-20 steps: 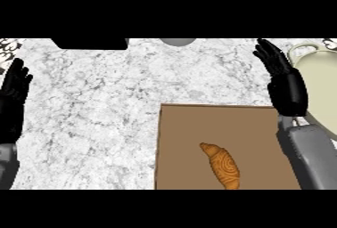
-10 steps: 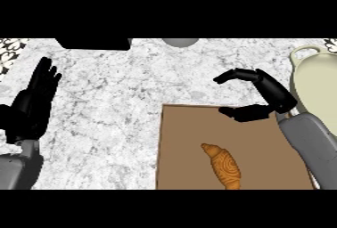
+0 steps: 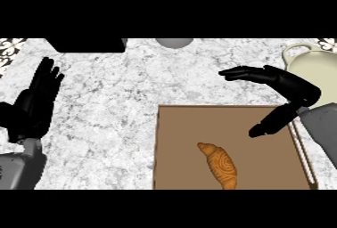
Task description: Pick the croissant from the tray and place it in the pot
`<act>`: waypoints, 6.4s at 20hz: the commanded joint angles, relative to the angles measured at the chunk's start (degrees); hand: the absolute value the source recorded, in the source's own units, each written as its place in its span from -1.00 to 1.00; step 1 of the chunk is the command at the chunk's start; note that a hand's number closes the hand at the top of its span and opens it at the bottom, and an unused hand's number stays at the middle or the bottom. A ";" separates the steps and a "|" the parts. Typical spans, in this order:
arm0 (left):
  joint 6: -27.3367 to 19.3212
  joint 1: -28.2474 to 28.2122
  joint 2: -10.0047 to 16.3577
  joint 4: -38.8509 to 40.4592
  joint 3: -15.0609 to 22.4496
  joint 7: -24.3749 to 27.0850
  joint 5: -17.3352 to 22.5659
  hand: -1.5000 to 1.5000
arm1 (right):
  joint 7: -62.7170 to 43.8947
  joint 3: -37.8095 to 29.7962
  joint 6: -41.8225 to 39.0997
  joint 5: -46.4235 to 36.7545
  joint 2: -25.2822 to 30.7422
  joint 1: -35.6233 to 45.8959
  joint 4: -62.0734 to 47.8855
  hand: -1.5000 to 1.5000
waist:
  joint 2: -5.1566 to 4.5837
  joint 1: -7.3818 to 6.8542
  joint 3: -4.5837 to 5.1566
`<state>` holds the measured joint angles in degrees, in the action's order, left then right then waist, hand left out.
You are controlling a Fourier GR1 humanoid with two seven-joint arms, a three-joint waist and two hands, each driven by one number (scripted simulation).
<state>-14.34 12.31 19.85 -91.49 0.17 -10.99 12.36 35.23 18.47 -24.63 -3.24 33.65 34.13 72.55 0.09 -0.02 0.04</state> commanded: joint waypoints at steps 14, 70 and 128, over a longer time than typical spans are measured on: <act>0.50 -1.12 0.24 -2.64 -1.17 -2.05 -0.64 0.00 | -33.83 19.15 -18.73 -15.95 3.02 2.41 26.52 -1.00 | 0.19 0.21 0.01; 6.67 -2.41 -6.34 -0.97 -8.06 -0.80 -6.87 0.00 | -18.47 11.89 -6.59 -56.50 -8.33 -29.36 25.82 1.00 | 0.26 1.78 -0.03; 8.43 -0.70 -9.19 -2.45 -5.91 -1.74 -8.27 0.00 | -10.43 -43.24 30.17 -36.29 4.65 -2.57 -27.29 1.00 | -0.62 -1.99 -0.14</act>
<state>-6.02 12.25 11.14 -93.48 -6.05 -12.76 4.13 21.69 -26.00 3.13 -37.79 37.68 24.66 58.44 -0.57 -1.84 -0.10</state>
